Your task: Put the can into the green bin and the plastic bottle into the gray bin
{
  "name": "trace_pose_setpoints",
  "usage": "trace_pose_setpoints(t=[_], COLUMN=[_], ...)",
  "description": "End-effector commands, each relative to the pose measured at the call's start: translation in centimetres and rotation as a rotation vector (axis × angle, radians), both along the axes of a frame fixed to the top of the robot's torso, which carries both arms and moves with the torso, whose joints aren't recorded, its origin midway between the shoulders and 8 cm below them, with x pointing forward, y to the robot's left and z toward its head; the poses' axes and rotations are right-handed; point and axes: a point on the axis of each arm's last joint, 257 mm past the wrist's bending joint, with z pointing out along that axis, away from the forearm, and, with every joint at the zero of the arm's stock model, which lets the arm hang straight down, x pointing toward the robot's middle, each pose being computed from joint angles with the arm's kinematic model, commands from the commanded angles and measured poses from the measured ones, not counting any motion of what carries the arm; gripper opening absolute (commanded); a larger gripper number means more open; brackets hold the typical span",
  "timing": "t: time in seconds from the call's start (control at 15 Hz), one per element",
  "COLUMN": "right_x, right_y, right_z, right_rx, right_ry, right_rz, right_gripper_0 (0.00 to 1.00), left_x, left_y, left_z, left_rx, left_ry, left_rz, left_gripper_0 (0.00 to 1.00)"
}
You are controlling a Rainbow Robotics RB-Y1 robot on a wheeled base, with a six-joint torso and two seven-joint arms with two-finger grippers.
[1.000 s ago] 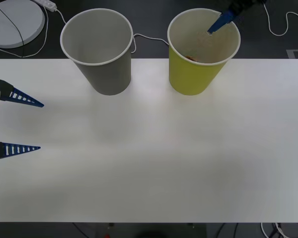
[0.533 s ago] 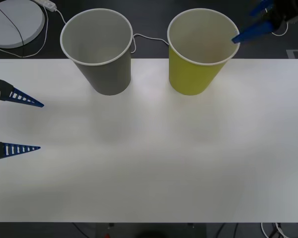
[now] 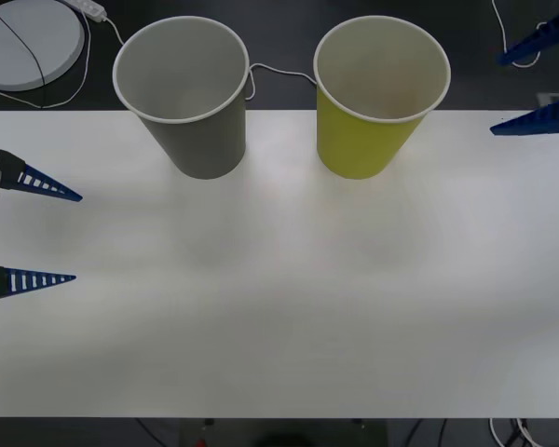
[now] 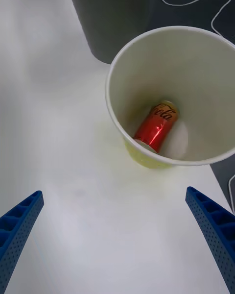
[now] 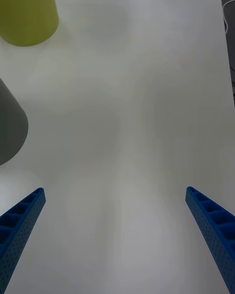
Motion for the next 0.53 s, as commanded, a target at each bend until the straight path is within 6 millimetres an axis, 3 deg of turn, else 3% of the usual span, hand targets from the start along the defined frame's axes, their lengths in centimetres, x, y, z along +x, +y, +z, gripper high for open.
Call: trace_pose_setpoints(t=[0.07, 0.53], right_x=[-1.7, -5.4], right_y=[-1.4, -4.0], right_z=[-1.7, -6.7], right_rx=[-0.019, -0.016], right_ry=[-0.046, -0.104], right_rz=[0.062, 0.204], right_gripper_0=[1.0, 1.0], left_x=[0.0, 0.0], left_y=[0.0, 0.0], left_z=[0.0, 0.0], left_rx=[0.0, 0.0], left_ry=[0.0, 0.0], left_rz=[0.0, 0.0], left_gripper_0=[1.0, 1.0])
